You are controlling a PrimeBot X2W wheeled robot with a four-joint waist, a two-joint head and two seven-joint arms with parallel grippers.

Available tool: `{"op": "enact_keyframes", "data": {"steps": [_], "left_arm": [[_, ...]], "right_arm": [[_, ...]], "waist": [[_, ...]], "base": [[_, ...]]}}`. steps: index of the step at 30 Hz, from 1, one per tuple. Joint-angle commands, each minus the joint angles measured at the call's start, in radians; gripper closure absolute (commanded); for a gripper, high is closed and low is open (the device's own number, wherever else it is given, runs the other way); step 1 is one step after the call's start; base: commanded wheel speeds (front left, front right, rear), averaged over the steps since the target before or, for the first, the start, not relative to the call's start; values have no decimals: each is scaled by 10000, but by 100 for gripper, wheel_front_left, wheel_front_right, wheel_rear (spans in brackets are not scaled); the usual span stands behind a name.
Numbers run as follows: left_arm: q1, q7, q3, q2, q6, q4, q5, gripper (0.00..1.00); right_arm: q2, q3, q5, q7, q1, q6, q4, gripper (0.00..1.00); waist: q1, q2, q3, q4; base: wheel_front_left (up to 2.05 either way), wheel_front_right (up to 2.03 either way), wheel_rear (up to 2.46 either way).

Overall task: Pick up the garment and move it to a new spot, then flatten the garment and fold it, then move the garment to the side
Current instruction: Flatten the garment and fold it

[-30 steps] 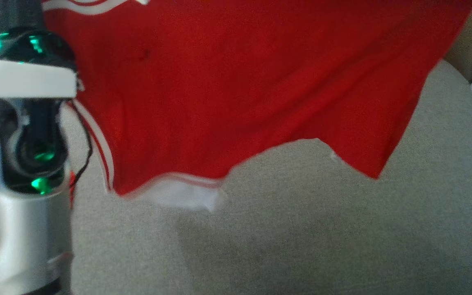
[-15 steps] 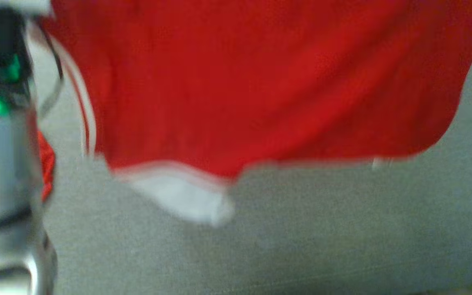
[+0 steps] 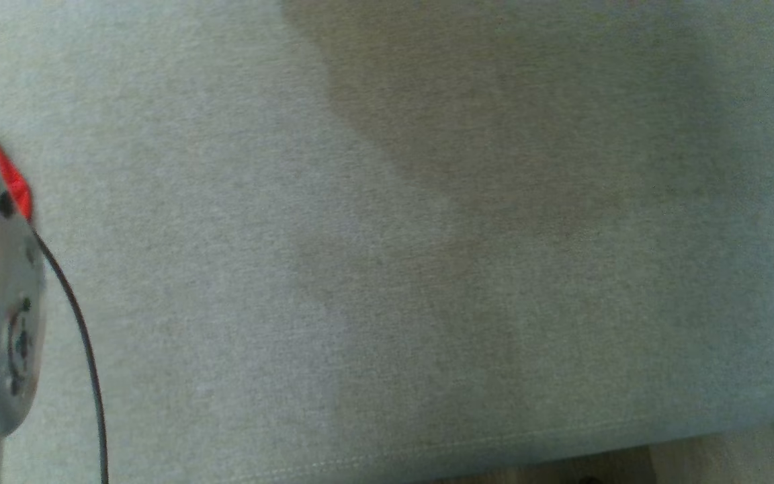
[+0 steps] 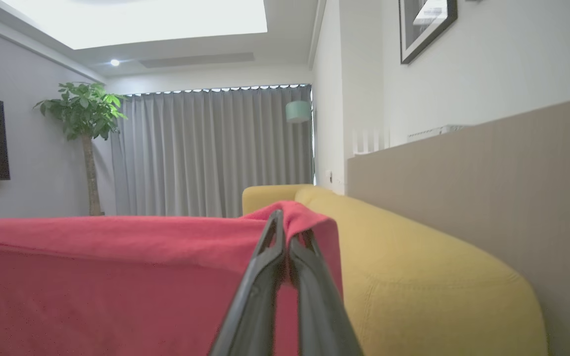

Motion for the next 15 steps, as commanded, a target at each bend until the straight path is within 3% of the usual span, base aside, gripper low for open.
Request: {"op": "enact_keyframes", "data": {"steps": [1, 7, 15], "left_arm": [[-453, -81, 3, 355, -116, -184, 68, 100], [246, -431, -313, 295, -566, 757, 209, 100], [3381, -362, -992, 1160, -1122, 1790, 223, 100]], "right_arm": [[151, 117, 113, -188, -242, 40, -88, 100], [232, 617, 1206, -947, 520, 40, 1517, 100], [226, 2715, 1927, -796, 2845, 40, 2840, 100]], "waist": [[-5, 0, 63, 126], [-5, 0, 166, 388], [-5, 0, -289, 492]], "base": [[0, 0, 0], [0, 0, 0], [0, 0, 0]]}}
